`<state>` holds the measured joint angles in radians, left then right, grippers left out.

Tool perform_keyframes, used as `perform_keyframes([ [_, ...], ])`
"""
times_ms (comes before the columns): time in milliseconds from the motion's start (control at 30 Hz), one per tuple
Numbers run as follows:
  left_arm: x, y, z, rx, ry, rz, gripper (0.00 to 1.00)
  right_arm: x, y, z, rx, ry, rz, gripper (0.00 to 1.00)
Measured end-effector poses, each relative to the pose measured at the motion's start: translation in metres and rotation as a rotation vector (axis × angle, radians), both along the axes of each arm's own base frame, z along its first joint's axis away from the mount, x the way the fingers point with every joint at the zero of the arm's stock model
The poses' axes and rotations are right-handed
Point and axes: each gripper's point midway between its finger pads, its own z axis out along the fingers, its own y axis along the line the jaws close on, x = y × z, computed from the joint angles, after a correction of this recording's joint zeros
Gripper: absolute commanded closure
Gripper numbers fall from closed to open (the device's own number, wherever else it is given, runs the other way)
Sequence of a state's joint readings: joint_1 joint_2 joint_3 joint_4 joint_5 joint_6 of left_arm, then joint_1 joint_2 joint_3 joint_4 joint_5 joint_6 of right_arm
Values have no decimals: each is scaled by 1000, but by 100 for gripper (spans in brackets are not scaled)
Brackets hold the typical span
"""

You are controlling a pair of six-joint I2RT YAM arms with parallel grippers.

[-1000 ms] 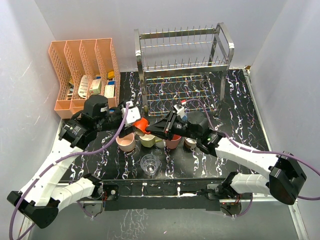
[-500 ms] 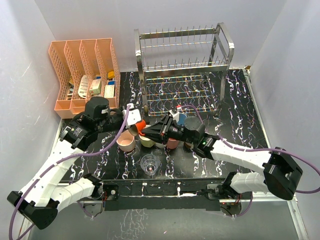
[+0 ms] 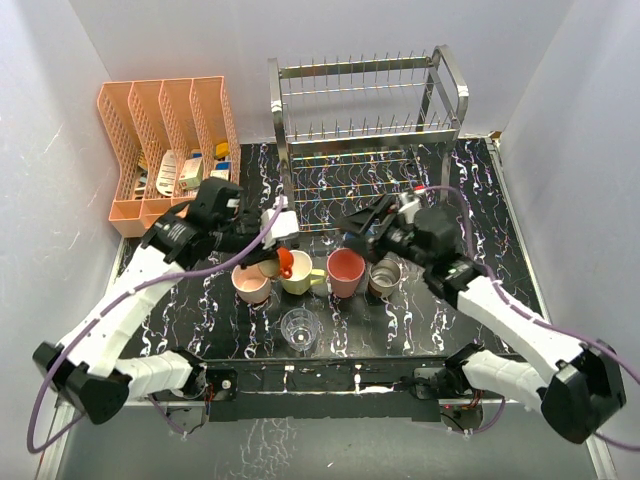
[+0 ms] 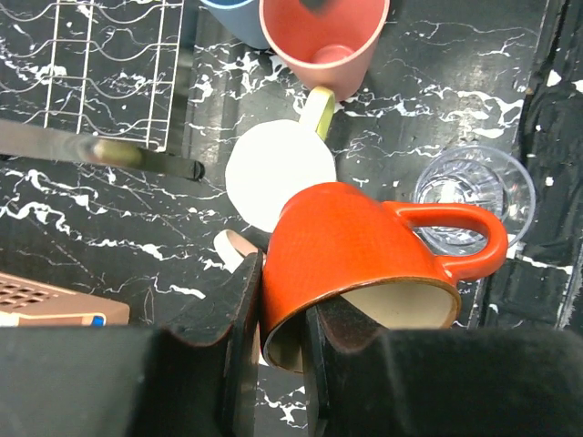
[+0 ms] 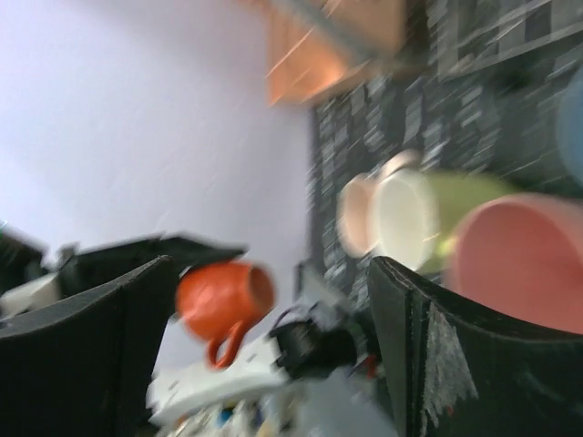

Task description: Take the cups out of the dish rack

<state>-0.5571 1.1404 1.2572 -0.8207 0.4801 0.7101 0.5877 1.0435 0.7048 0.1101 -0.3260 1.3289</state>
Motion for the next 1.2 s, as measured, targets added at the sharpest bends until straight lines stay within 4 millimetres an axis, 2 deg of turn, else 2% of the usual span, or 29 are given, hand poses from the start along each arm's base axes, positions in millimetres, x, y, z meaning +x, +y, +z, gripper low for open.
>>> perform_keyframes([
  [100, 3, -25, 4, 9, 23, -57, 100, 29, -54, -9, -172, -41, -167, 2],
  [167, -1, -43, 0, 22, 43, -106, 100, 36, -80, -9, -276, -68, -237, 2],
  [367, -27, -95, -37, 128, 128, -263, 100, 38, -140, -16, -545, -101, -372, 2],
  [533, -43, -130, -77, 245, 211, -355, 100, 30, -177, -27, -684, -67, -458, 2],
  [633, -49, -149, -98, 309, 257, -397, 100, 22, -188, -33, -712, -42, -494, 2],
  [700, -53, -157, -112, 355, 276, -413, 100, 15, -195, -45, -730, -14, -513, 2],
  [833, -68, -159, -143, 464, 313, -447, 100, 2, -207, -60, -766, 38, -541, 2],
  [933, -78, -156, -163, 543, 328, -473, 100, -5, -214, -59, -779, 40, -573, 2],
  [1200, -89, -157, -184, 635, 278, -539, 100, -11, -219, -58, -792, 43, -585, 2],
])
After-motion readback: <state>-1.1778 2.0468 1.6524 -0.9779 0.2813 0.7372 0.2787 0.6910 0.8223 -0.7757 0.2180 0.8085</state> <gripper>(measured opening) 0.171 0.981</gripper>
